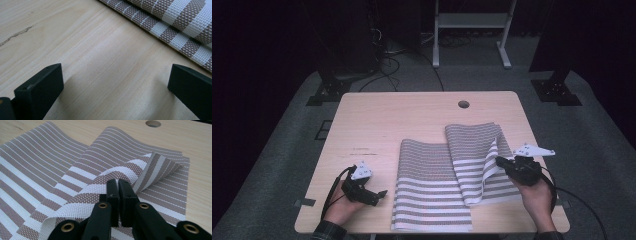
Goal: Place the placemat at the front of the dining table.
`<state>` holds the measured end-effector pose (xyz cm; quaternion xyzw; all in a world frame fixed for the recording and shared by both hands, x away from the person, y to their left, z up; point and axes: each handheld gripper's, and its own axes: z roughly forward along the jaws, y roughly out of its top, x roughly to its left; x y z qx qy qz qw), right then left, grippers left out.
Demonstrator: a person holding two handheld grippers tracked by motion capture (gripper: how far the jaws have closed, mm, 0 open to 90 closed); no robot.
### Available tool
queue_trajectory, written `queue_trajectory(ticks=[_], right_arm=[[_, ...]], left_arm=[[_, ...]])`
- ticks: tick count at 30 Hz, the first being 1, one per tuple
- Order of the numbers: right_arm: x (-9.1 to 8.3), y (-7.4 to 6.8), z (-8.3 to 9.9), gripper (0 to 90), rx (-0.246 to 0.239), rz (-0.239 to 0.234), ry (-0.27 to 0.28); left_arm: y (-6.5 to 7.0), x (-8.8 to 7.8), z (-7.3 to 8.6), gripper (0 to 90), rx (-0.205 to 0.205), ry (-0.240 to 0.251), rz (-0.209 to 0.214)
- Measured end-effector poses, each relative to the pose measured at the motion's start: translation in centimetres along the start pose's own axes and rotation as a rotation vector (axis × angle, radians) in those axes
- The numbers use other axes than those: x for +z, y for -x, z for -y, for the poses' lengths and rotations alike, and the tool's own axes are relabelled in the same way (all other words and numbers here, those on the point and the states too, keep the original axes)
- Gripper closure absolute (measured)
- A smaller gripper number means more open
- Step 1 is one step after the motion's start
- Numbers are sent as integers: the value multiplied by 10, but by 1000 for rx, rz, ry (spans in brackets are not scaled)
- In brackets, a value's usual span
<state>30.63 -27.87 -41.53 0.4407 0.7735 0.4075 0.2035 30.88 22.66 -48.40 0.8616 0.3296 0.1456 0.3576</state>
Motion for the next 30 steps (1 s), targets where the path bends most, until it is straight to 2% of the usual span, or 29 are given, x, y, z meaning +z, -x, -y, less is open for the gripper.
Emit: queue_trajectory(ticks=[17, 30], right_arm=[[34, -9, -9, 875, -31, -47, -32], [48, -18, -17, 874, -40, -77, -31]], left_arm=[[0, 0, 0, 0, 1, 0, 1], [0, 0, 0, 0, 4, -2, 2]])
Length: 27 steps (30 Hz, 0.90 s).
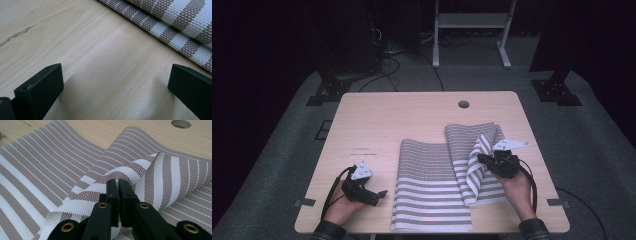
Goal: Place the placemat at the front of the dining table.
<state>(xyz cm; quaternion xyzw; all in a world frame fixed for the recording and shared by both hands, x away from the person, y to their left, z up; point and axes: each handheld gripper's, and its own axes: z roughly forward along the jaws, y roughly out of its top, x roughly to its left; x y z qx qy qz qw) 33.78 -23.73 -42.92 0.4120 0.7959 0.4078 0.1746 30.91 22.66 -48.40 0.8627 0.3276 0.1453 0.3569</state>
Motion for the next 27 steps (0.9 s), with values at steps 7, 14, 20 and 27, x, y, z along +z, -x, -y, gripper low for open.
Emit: queue_trajectory(ticks=[7, 14, 20, 27], right_arm=[[6, -7, -9, 874, -18, -15, 8], [13, -10, -14, 875, -24, -27, 10], [17, -16, -21, 876, -38, -39, 11], [25, -23, -27, 876, -46, -56, 12]], left_arm=[[0, 0, 0, 0, 0, 0, 0], [0, 0, 0, 0, 0, 0, 0], [0, 0, 0, 0, -2, 0, 0], [0, 0, 0, 0, -2, 0, 0]])
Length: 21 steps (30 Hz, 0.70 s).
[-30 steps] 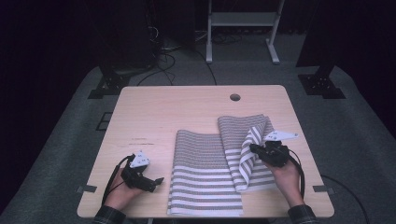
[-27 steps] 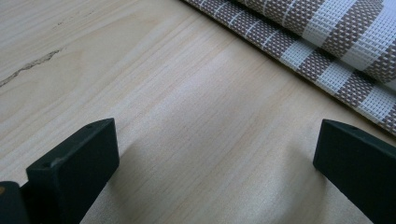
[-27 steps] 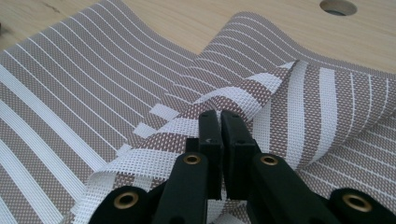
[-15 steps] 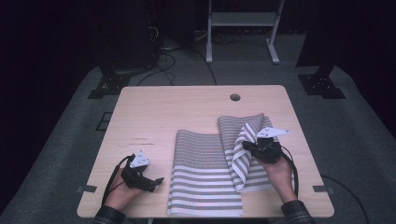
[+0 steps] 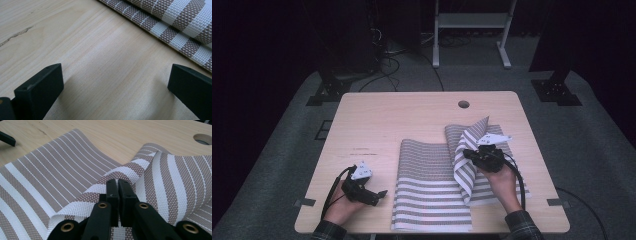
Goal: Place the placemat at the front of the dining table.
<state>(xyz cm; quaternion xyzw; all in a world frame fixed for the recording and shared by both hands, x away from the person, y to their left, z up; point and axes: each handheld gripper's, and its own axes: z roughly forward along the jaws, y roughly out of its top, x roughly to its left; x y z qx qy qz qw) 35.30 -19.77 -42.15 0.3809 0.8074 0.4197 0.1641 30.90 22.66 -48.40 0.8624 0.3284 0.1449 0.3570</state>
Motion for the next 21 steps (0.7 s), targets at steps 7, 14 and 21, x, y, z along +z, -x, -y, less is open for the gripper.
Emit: queue_trajectory(ticks=[7, 14, 21], right_arm=[[10, -7, -3, 876, -18, -13, -11], [15, -13, -6, 876, -22, -26, -12], [19, -18, -9, 876, -31, -39, -19]], left_arm=[[0, 0, 0, 0, 0, 0, 0], [0, 0, 0, 0, 0, 0, 0], [0, 0, 0, 0, 0, 0, 0]])
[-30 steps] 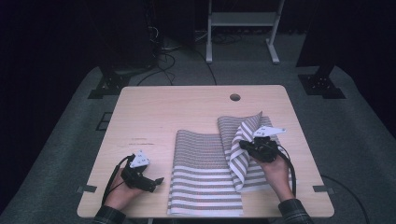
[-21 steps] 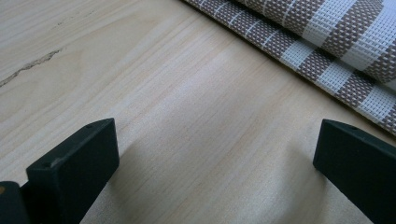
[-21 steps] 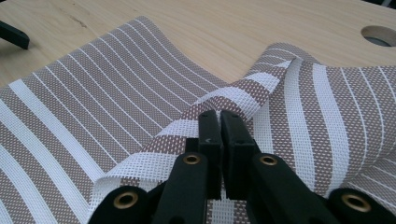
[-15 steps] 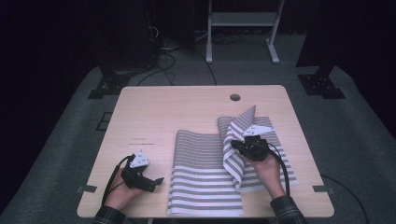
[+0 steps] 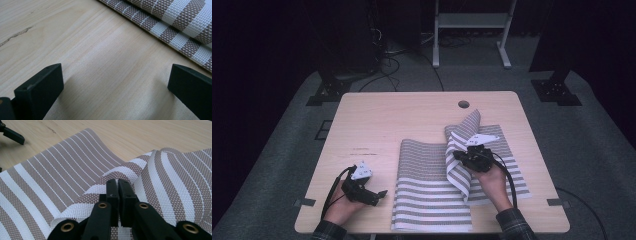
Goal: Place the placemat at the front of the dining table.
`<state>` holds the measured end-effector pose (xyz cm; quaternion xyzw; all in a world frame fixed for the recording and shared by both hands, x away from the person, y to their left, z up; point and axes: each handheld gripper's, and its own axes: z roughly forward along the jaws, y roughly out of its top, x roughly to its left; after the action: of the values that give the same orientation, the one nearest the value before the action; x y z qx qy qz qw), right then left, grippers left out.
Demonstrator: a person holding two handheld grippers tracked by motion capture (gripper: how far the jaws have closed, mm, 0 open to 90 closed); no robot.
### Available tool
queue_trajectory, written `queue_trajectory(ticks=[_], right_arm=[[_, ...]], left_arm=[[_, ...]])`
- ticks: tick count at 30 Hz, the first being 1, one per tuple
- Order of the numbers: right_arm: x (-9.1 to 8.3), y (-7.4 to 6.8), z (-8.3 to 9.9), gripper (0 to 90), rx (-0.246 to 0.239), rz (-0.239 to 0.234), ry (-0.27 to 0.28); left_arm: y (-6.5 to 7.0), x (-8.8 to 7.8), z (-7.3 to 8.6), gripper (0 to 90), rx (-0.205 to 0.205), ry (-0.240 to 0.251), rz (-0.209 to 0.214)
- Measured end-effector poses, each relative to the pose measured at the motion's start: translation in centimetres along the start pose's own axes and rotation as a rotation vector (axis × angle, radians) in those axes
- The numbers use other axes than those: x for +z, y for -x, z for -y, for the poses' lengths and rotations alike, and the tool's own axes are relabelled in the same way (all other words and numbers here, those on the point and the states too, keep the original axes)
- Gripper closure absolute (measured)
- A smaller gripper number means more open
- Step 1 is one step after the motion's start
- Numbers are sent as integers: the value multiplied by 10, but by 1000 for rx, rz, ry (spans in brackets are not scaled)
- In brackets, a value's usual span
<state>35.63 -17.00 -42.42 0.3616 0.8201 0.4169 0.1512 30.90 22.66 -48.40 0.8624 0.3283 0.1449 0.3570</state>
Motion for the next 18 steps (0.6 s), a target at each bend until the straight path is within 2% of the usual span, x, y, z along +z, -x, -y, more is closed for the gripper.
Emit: queue_trajectory(ticks=[18], right_arm=[[13, -18, -21, 875, -39, -44, 19]], left_arm=[[0, 0, 0, 0, 1, -1, 2]])
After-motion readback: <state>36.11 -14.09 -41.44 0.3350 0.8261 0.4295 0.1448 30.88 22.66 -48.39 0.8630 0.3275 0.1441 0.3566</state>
